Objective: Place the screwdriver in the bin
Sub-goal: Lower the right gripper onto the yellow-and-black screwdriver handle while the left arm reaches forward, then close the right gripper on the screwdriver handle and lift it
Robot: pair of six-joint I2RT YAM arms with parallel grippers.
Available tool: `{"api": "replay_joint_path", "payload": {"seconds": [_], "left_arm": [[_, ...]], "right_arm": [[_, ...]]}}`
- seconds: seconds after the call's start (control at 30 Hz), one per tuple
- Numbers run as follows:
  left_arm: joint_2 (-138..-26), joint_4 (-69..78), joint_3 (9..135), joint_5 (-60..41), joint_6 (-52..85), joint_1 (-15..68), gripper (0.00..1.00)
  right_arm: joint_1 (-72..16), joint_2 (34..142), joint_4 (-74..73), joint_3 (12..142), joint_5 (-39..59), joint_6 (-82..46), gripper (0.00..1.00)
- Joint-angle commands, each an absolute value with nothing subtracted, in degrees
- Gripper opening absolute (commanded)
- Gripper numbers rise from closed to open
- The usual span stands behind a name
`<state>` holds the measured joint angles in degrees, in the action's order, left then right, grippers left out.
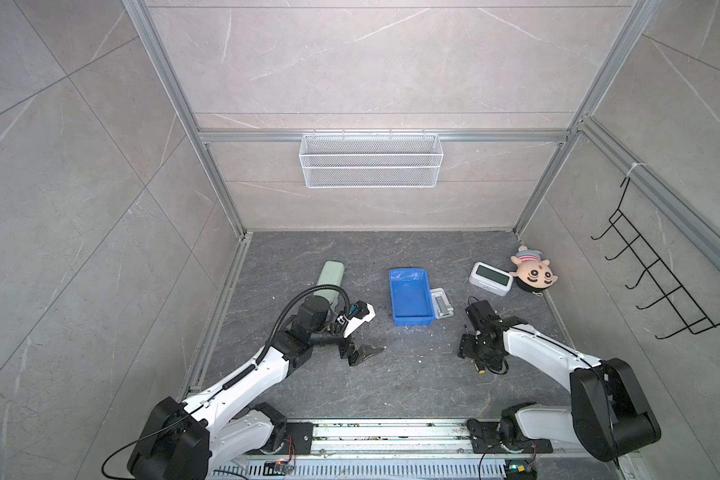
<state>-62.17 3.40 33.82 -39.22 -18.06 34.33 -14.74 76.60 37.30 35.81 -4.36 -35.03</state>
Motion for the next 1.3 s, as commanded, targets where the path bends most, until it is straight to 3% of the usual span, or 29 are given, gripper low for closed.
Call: {"api": "replay_joint_path", "payload": {"seconds": [0.0, 0.27, 0.3, 0.93, 1.27], "left_arm": [[-61.19, 3.19, 33.57, -40.97, -19.77, 34.71, 1.00], [-61.57, 3.16, 33.75, -41.24, -20.03, 34.73, 1.00], [-61.69, 3.18, 33.75, -41.31, -20.04, 34.73, 1.00], [-61.05, 2.90, 33.66, -40.68, -20.21, 34.91, 1.00], [-60.32, 5.23, 33.47, -37.89, -16.70, 34.82, 1.00]], "right_arm": [[-14.99, 77.96, 37.17, 35.49, -4.13, -35.80, 0.54], [-14.97, 76.60, 38.38, 34.96, -5.56, -35.85, 0.03], [-15.08, 76.40, 38.57, 34.98, -5.77, -35.61, 0.00], [-15.88, 66.66, 44.61, 40.60, -8.43, -34.65, 0.00], [-21.48, 66.36, 47.53, 50.09, -10.64, -35.03, 0.00]]}}
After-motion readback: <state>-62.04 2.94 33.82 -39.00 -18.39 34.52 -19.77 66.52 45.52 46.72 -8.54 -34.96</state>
